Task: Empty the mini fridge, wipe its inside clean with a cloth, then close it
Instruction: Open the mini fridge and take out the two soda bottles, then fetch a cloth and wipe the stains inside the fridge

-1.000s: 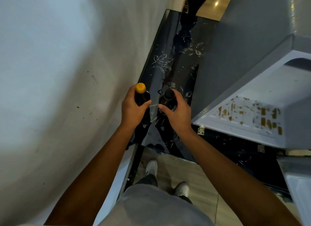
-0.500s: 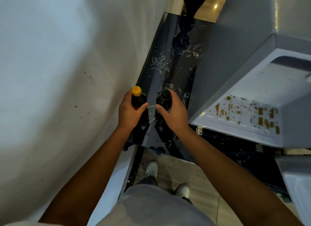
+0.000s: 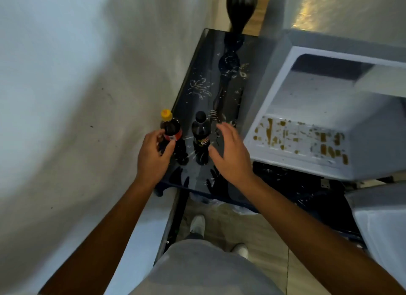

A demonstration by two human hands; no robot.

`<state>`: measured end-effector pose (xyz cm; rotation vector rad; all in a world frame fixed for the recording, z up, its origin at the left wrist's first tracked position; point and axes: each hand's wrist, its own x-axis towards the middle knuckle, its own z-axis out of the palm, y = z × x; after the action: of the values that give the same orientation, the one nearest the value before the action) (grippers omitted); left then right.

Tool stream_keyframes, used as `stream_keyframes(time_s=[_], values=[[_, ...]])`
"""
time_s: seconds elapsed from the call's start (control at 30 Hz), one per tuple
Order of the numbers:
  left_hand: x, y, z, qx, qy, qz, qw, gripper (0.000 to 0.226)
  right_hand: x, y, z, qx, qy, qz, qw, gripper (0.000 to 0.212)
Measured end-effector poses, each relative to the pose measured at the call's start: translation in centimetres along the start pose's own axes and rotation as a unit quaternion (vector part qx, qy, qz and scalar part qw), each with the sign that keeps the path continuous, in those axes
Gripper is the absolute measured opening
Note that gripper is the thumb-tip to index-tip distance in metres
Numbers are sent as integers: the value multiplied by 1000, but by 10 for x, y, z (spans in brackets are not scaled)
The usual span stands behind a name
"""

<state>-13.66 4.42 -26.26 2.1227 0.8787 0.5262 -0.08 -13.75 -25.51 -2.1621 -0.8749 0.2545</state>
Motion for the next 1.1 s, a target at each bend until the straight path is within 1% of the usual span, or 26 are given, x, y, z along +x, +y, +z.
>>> stream_keyframes(time_s=[0.03, 0.07, 0.1, 0.13, 0.23, 0.3, 0.37, 0.43, 0.53, 0.57, 0.67, 0.73, 0.8, 0.83, 0.9, 0.93, 1.0, 1.1], values=[[-16, 2, 0, 4, 3, 30, 1000, 34, -18, 8, -6, -8, -3, -3, 1000, 57], [-33, 1, 1, 15, -2, 47, 999, 27, -36, 16, -8, -22, -9, -4, 1000, 55], [-50, -2, 8, 30, -17, 61, 998, 26, -56, 27, -11, -38, -15, 3, 999, 52], [-68, -5, 17, 46, -46, 68, 996, 28, -76, 40, -12, -52, -22, 19, 998, 48], [-125, -5, 56, 87, -157, 75, 981, 39, -147, 77, -11, -54, -51, 116, 990, 39], [-157, -3, 85, 127, -254, 72, 956, 43, -192, 99, -7, -70, -93, 165, 979, 36], [-185, -1, 114, 201, -360, 71, 908, 45, -236, 122, -4, -129, -165, 203, 957, 37], [-209, 2, 139, 271, -429, 78, 858, 44, -278, 140, -3, -145, -214, 252, 932, 37], [-243, 5, 165, 320, -516, 68, 791, 39, -328, 154, -3, -131, -222, 309, 915, 27], [-255, 4, 172, 333, -543, 65, 768, 38, -341, 156, -4, -129, -219, 325, 911, 26], [-287, 1, 188, 359, -620, 92, 691, 39, -379, 160, -4, -109, -217, 378, 894, 29], [-304, 13, 197, 359, -646, 124, 662, 40, -408, 161, 3, -77, -221, 428, 873, 37], [-316, 30, 204, 355, -666, 149, 639, 42, -432, 157, 12, -29, -219, 490, 843, 48], [-321, 37, 206, 368, -678, 165, 615, 42, -444, 154, 17, -7, -217, 517, 828, 49], [-331, 34, 210, 386, -695, 206, 570, 50, -462, 146, 25, 25, -227, 555, 800, 42], [-334, 28, 212, 405, -699, 226, 544, 54, -470, 139, 28, 31, -222, 569, 791, 38], [-340, 17, 210, 441, -698, 255, 503, 56, -483, 123, 35, 39, -199, 588, 783, 35], [-352, 18, 204, 454, -699, 298, 465, 47, -501, 98, 44, 46, -149, 616, 772, 36]])
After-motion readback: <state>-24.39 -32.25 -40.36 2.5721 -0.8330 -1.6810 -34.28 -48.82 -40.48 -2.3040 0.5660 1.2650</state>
